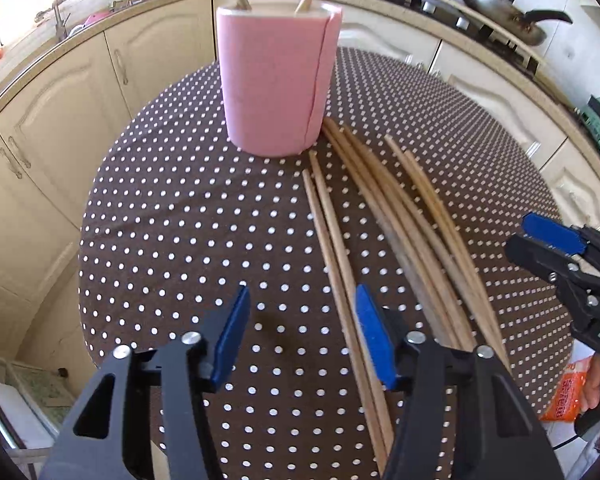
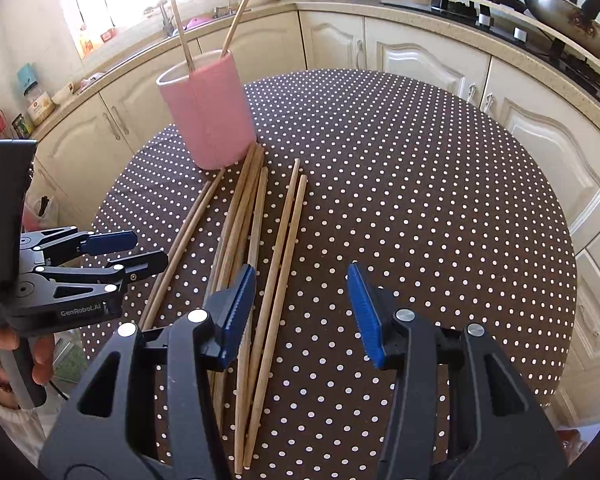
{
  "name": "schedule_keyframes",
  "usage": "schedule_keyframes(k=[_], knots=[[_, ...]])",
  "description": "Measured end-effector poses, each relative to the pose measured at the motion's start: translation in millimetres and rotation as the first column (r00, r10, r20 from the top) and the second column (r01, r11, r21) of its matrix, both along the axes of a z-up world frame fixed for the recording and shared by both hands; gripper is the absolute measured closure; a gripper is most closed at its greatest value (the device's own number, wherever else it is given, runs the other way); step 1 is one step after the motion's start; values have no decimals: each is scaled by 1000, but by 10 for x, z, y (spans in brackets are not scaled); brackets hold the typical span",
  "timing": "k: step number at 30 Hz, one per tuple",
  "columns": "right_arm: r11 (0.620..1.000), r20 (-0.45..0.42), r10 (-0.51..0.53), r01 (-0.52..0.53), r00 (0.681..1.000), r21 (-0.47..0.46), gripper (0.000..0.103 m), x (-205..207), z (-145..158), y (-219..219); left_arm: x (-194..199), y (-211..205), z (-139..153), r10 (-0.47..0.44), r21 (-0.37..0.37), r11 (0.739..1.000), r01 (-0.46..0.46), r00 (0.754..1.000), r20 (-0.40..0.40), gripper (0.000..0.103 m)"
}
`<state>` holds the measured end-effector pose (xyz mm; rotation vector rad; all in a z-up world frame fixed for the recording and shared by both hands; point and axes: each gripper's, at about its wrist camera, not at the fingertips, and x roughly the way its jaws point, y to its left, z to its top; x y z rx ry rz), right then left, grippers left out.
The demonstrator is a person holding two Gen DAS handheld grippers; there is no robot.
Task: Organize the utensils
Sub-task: 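Move both open grippers back down to the chopsticks on the table, then close the left gripper on a chopstick while the right gripper grasps another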
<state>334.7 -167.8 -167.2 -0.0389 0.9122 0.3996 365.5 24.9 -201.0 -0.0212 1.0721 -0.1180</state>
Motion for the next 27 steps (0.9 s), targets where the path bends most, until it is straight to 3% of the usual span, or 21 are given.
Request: schedule_keyframes(k=[7, 12, 14, 20, 24, 27], knots=[[1000, -25, -6, 6, 1000, -3, 55, 84, -67, -18, 41, -23, 6, 3, 14, 1000, -3, 1000, -10, 54], [1000, -47, -4, 2, 999, -22, 55, 149, -104, -9, 117, -192, 7, -7, 65, 998, 9, 1000, -19, 54], [999, -61, -4, 2, 998, -32, 55, 167, -115, 12, 107, -313, 10, -18, 129, 991, 21, 1000, -19, 58], [998, -125, -5, -3, 992, -65, 55, 288, -177, 48, 130, -371, 12, -25, 104, 994, 27, 999, -27, 88], [997, -162, -12, 0, 987, -79, 56, 414, -208, 64, 162, -312, 3, -12, 83, 996, 14, 1000, -27, 94], [998, -194, 2, -15, 981, -68, 62, 514, -227, 115, 157, -218, 1, -13, 68, 998, 15, 999, -29, 95]])
